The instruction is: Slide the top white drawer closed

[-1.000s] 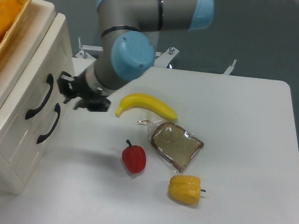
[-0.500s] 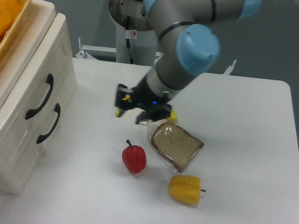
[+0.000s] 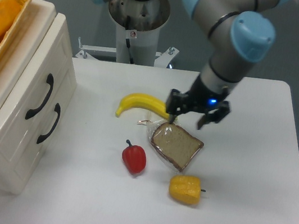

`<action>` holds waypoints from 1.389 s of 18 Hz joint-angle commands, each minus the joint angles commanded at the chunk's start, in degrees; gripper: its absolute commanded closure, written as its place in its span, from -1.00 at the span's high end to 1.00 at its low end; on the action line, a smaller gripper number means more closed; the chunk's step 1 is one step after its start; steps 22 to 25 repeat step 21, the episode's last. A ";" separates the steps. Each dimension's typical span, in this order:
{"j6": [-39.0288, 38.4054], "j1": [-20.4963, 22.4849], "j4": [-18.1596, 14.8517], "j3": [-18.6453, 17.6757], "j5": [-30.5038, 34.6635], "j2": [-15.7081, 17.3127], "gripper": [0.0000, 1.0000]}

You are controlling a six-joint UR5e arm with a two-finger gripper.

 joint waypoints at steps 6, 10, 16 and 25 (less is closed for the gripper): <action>13.17 5.01 1.95 1.23 2.46 -4.30 1.00; 16.69 7.03 2.12 3.69 4.65 -6.77 1.00; 32.93 10.37 2.38 3.08 6.24 -7.91 1.00; 44.73 11.87 3.09 3.34 7.20 -8.79 1.00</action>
